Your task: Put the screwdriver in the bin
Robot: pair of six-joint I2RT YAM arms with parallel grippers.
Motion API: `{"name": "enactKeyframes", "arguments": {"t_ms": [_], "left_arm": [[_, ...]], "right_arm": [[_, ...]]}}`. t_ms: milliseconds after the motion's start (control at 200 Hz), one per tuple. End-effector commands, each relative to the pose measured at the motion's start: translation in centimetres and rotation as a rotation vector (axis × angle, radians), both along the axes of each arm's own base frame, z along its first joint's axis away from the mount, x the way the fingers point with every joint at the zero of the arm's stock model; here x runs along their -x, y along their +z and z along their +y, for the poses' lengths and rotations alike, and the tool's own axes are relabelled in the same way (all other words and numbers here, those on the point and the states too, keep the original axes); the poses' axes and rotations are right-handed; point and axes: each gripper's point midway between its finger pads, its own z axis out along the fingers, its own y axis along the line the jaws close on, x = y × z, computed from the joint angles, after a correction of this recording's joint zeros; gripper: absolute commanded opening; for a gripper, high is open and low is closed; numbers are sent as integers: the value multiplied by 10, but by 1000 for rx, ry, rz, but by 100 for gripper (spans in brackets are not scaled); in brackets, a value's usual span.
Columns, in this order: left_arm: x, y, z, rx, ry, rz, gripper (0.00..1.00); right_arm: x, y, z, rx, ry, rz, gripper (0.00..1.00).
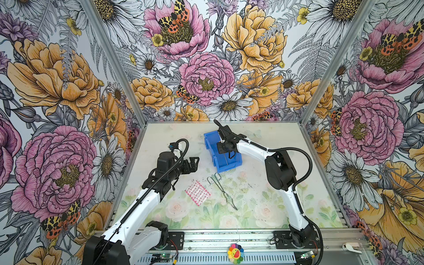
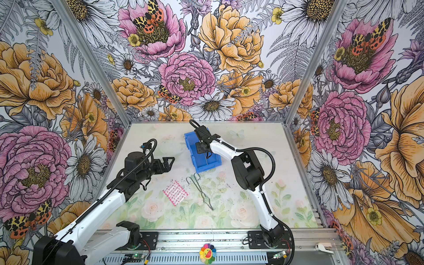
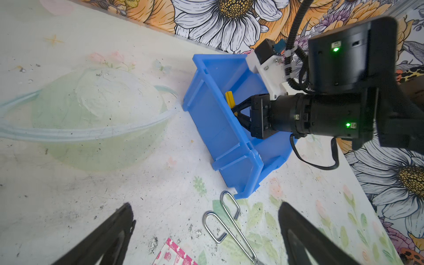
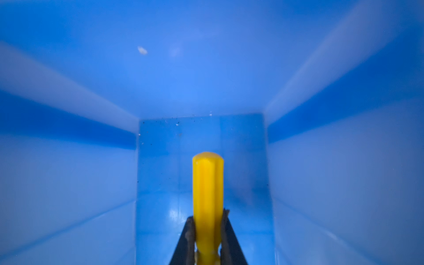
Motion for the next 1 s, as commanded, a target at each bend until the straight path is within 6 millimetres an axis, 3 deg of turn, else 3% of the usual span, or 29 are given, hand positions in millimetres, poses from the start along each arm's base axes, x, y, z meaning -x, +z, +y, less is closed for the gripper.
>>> {"name": "enactKeyframes", "arguments": {"t_ms": [0,195,380,521,691,821,996], "left_arm": [[4,-3,4,-16,20,3,99],[6,-5,5,-17,19,8,99],[8,0,6,-15,25,-4,99],[9,-1,9,-19,34,-9,99],[9,0,10,-15,40,-22,99],[6,-7,13,-41,62,-14,99],[1,-18,38,-112,210,15,99]], "right_arm": [[-4,-5,10,-28,-10,8,5],[-7,-13,12,-15,-18,7,14],[-8,9,13,-19,-23,-37,34],[-7,43,16,-25,-23,-102,49],[6,106,21,-30,-15,-216,56],[33,146,16,-33,-17,-280,60],[77,167,-21,0,-55,-310,70]]}}
